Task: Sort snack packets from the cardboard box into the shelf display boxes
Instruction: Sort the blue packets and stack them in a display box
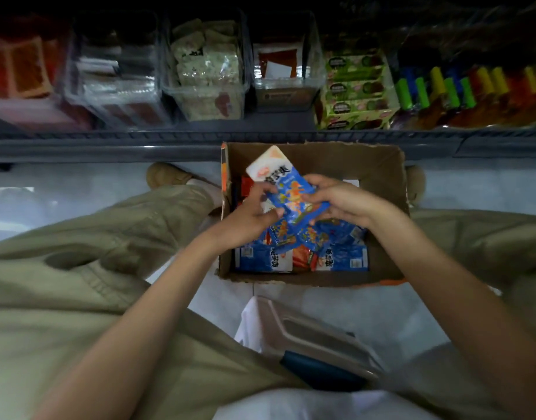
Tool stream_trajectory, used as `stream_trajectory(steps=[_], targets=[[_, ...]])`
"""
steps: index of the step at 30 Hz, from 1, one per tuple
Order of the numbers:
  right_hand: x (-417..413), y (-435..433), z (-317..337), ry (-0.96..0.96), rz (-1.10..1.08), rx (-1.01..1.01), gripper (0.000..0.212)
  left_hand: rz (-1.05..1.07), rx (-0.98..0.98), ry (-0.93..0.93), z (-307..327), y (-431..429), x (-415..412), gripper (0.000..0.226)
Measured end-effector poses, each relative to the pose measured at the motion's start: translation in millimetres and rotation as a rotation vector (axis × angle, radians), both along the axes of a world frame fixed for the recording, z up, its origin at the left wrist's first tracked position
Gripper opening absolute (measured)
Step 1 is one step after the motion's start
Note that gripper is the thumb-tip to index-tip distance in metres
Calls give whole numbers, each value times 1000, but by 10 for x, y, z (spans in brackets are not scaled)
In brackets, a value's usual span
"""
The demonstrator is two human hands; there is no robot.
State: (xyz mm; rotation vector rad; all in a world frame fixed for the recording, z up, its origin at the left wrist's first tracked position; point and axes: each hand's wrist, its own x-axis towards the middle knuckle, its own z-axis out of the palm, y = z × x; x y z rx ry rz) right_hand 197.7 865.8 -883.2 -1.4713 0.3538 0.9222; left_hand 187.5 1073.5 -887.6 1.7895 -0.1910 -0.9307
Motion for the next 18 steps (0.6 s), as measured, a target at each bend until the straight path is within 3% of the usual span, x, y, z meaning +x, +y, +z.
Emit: stream_trajectory(steps=[3,6,8,10,11,13,15,18], targets=[[-2,240,-89,-82,16,108,27,286,-82,-192,6,-8,89,30],[0,374,-366,-4,-128,185,15,458,-16,-306,-15,106,205,36],[-24,436,-670,-9,-130,-134,5,498,95,-329,-21,190,279,42],[-105,459,-1014,14,-49,-510,43,502,159,-376,-45,252,336,44],[-166,458,-1194,48,-27,-601,68,503,165,-389,-46,266,354,44],[-297,468,-1468,26,44,-729,92,503,152,-394,-33,271,369,44],[-390,486,-1664,-53,97,-862,92,483,169,-419,-13,262,346,44],[-455,544,-1787,-97,-4,-919,84,429,200,-457,-1,279,300,37]])
